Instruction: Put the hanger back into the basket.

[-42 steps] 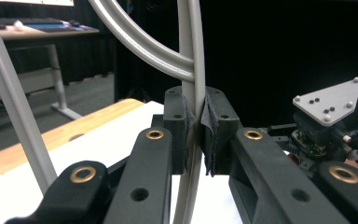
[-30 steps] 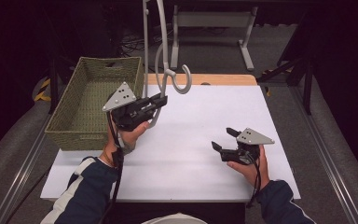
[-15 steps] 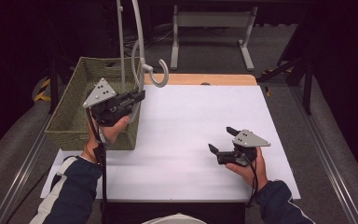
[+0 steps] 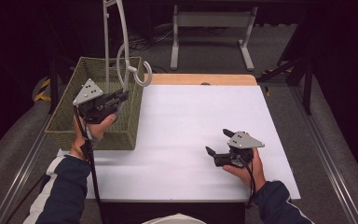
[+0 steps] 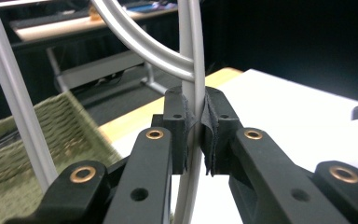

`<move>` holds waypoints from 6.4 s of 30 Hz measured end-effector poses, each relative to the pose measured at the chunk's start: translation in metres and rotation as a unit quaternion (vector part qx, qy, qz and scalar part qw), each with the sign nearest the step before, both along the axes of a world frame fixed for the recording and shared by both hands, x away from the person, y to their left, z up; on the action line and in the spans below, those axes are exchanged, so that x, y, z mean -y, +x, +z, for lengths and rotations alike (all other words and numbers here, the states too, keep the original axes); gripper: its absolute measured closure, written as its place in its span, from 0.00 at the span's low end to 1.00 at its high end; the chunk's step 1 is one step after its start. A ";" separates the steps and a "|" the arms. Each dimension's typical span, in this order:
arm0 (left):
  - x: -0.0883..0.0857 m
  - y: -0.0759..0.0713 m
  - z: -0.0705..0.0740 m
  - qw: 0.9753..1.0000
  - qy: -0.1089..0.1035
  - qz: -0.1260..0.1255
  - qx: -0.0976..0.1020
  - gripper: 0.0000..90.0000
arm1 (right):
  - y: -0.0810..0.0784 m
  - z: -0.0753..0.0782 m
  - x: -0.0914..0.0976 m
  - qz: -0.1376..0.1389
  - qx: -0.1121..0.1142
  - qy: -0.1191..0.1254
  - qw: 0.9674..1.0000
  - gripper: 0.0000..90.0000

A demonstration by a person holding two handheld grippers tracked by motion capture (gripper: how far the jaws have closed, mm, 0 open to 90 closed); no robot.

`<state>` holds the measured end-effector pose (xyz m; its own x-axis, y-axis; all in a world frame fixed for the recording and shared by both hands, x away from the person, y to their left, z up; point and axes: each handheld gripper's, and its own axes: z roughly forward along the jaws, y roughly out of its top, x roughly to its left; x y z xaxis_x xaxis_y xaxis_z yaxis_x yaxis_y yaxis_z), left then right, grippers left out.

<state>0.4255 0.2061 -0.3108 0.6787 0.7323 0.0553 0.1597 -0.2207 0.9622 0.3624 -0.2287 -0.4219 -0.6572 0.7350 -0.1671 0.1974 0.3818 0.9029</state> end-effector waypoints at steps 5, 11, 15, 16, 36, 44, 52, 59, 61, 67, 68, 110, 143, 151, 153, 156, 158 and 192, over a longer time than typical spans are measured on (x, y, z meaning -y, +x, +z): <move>-0.013 0.006 -0.011 1.000 0.012 0.016 -0.016 0.91 | 0.001 -0.002 -0.002 0.002 -0.005 -0.002 1.000 0.14; -0.030 0.009 -0.021 0.998 0.033 0.034 -0.040 0.91 | 0.001 -0.003 -0.002 0.003 -0.009 -0.007 1.000 0.14; -0.040 0.009 -0.026 0.996 0.052 0.041 -0.052 0.91 | 0.001 -0.004 -0.003 0.004 -0.013 -0.007 1.000 0.14; -0.043 0.009 -0.027 0.996 0.057 0.043 -0.055 0.91 | 0.001 -0.004 -0.003 0.004 -0.013 -0.007 1.000 0.14; -0.069 0.021 -0.055 0.980 0.111 0.110 -0.121 0.91 | 0.003 -0.009 -0.005 0.013 -0.028 -0.027 0.999 0.15; -0.067 0.015 -0.061 0.972 0.148 0.134 -0.125 0.89 | 0.003 -0.010 -0.007 0.020 -0.031 -0.036 0.999 0.15; -0.075 0.012 -0.063 0.975 0.118 0.145 -0.122 0.85 | 0.003 -0.010 -0.008 0.021 -0.033 -0.037 0.999 0.15; -0.077 0.012 -0.064 0.975 0.101 0.152 -0.123 0.81 | 0.003 -0.010 -0.008 0.021 -0.033 -0.038 0.999 0.15; -0.079 0.012 -0.064 0.976 0.093 0.154 -0.121 0.78 | 0.003 -0.010 -0.008 0.021 -0.033 -0.038 0.999 0.15; -0.078 0.009 -0.062 0.980 0.083 0.150 -0.103 0.69 | 0.004 -0.009 -0.007 0.019 -0.030 -0.037 0.999 0.15; -0.078 0.009 -0.062 0.980 0.083 0.150 -0.103 0.68 | 0.004 -0.009 -0.007 0.019 -0.031 -0.037 0.999 0.15; -0.002 -0.048 -0.050 0.996 0.041 0.012 0.075 0.06 | -0.002 0.000 -0.003 0.003 0.019 -0.021 1.000 0.15; 0.047 -0.075 -0.100 0.992 0.069 -0.091 0.059 0.05 | -0.022 -0.005 -0.003 0.002 0.036 -0.028 0.999 0.15; 0.034 -0.077 -0.115 0.993 0.076 -0.079 0.035 0.05 | -0.026 -0.006 0.000 -0.002 0.040 -0.027 0.999 0.15; 0.030 -0.078 -0.119 0.994 0.075 -0.069 0.028 0.05 | -0.027 -0.006 0.001 -0.003 0.040 -0.027 0.999 0.15; 0.024 -0.079 -0.124 0.995 0.078 -0.062 0.025 0.05 | -0.027 -0.005 0.002 -0.005 0.043 -0.025 0.999 0.15; 0.020 -0.080 -0.127 0.995 0.076 -0.058 0.015 0.05 | -0.027 -0.005 0.003 -0.009 0.041 -0.019 0.999 0.15; 0.003 -0.088 -0.133 0.997 0.061 -0.051 -0.001 0.05 | -0.029 -0.006 -0.003 0.004 0.039 -0.027 0.999 0.15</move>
<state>0.3371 0.2033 -0.4442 0.7492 0.6477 0.1385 0.1329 -0.3518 0.9266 0.3331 -0.2258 -0.4275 -0.6472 0.7177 -0.2570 0.1240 0.4318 0.8934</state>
